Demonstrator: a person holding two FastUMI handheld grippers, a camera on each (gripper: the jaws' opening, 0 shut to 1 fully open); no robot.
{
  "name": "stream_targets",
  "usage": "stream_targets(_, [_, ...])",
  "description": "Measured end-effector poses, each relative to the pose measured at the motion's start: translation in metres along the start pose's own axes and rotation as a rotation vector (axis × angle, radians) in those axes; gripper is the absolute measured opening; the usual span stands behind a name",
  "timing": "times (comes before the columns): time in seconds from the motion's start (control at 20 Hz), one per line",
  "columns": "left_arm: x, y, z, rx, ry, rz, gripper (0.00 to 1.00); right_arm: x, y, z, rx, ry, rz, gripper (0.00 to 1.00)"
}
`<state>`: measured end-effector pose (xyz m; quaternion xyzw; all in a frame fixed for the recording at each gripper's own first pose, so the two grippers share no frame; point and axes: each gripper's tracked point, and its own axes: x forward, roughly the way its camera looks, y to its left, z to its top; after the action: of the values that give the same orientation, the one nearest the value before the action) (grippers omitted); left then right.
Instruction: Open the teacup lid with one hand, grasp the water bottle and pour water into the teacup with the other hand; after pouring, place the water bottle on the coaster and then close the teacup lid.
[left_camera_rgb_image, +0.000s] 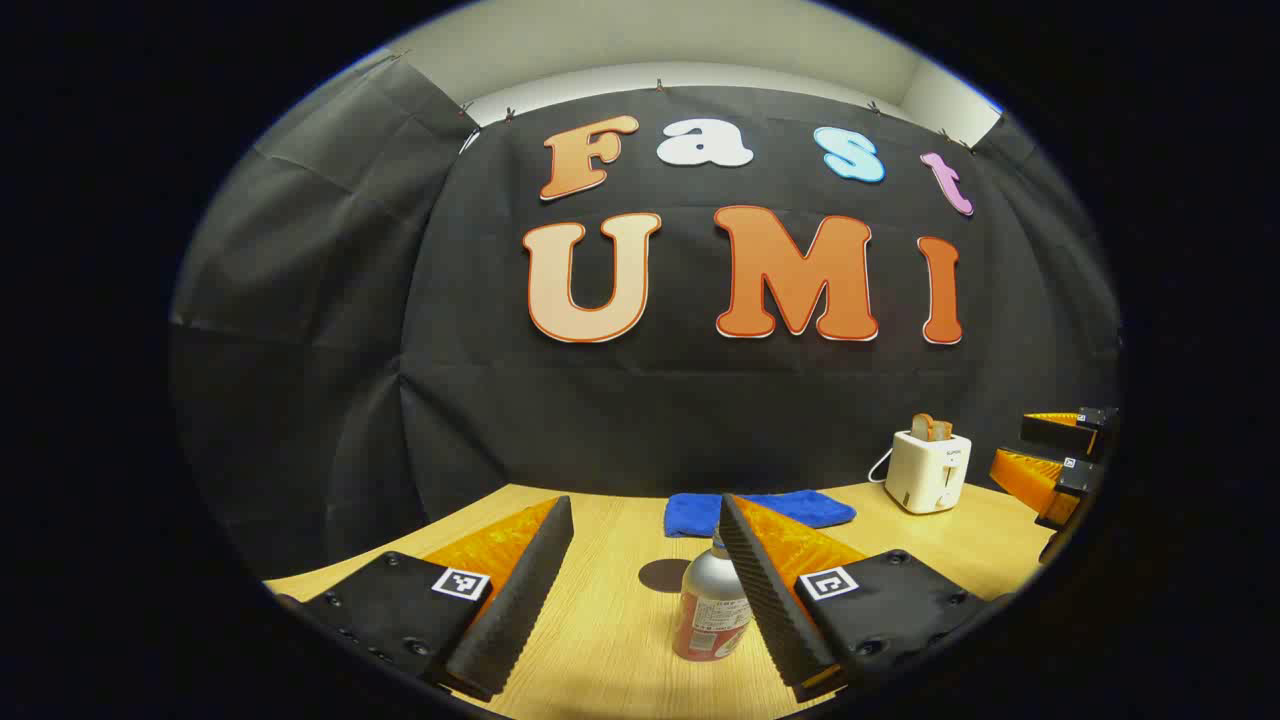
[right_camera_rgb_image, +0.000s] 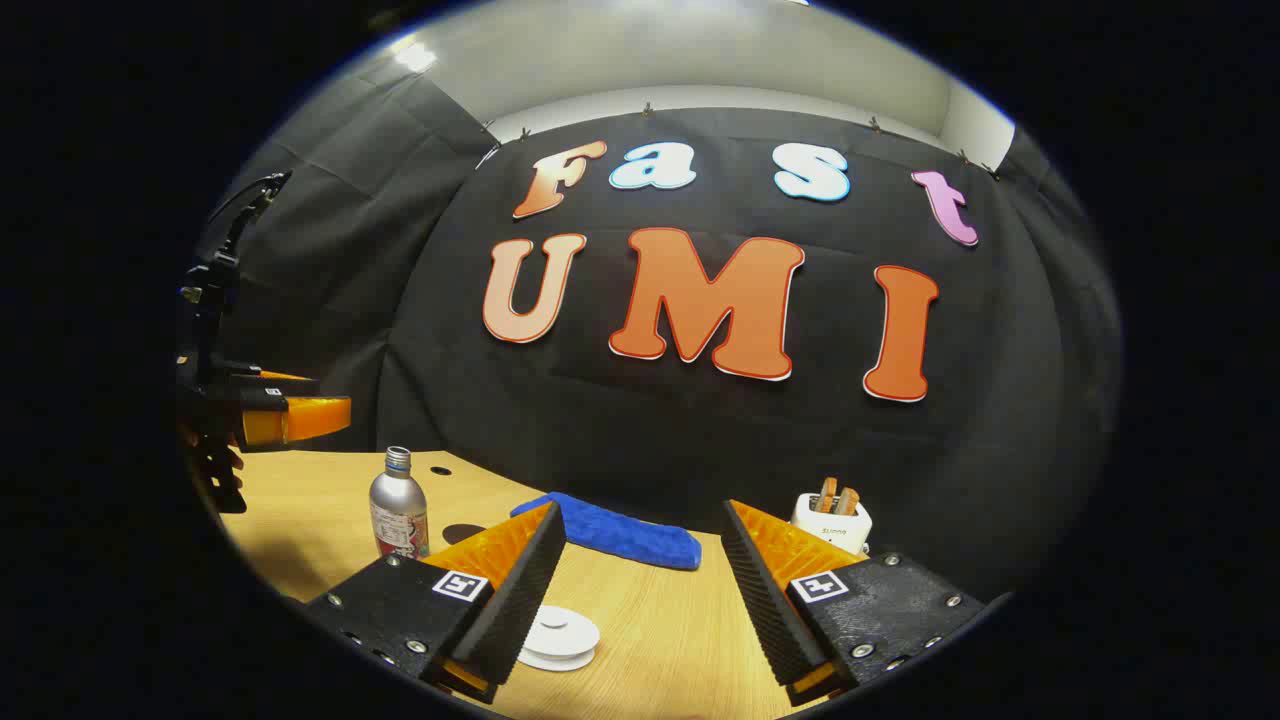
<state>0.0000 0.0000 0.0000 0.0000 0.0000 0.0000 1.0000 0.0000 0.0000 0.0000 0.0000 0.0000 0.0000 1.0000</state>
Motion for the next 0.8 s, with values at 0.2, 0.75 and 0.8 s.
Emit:
stream_targets(0.2, [-0.006,0.009,0.007,0.003,-0.020,0.024,1.00,0.005,0.002,-0.003,0.017,0.015,0.002,0.94])
stream_targets(0.75, [-0.001,0.014,0.007,0.019,-0.027,0.049,0.94,0.002,-0.005,-0.009,0.040,0.043,-0.007,0.94])
stream_targets(0.8, [-0.001,0.011,0.009,0.016,-0.031,0.043,1.00,0.002,-0.004,-0.007,0.041,0.037,-0.002,0.94])
